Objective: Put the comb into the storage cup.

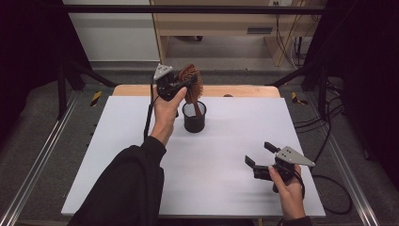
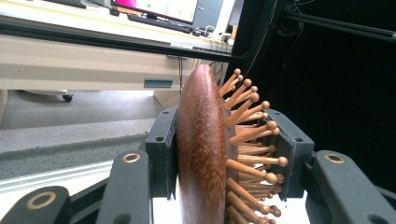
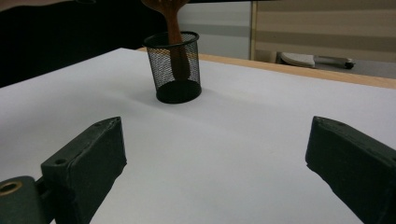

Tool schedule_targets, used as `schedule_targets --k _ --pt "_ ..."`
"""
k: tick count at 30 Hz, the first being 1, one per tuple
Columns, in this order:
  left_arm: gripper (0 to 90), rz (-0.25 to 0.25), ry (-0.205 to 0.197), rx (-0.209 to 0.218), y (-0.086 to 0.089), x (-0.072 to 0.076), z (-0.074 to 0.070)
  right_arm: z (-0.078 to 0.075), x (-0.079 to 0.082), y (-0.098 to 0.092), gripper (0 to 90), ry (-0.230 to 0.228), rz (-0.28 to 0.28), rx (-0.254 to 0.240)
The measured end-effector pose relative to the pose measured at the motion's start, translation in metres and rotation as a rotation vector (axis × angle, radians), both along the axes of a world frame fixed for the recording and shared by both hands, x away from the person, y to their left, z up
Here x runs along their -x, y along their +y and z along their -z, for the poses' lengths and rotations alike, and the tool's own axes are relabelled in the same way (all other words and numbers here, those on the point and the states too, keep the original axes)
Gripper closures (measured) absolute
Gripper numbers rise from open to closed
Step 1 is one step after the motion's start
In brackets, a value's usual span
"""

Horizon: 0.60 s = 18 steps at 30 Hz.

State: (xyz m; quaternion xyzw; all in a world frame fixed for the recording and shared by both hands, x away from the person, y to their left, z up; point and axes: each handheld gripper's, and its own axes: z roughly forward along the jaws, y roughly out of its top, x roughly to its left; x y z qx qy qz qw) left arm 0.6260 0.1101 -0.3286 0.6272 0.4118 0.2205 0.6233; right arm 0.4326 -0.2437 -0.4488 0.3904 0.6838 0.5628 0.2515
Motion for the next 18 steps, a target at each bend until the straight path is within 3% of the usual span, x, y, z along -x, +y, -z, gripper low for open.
schedule_targets --k 2,7,18 --pt "50.8 0.003 0.0 -0.006 -0.001 -0.001 0.001 0.001 -0.001 0.001 5.7 -0.004 -0.004 -0.013" --pt "50.8 -0.001 -0.001 -0.006 -0.001 -0.001 0.003 0.004 -0.002 0.008 5.8 -0.013 -0.02 0.021" --pt "50.8 0.0 -0.009 -0.006 -0.001 -0.003 0.004 0.005 -0.004 0.012 5.8 -0.006 -0.029 0.037"
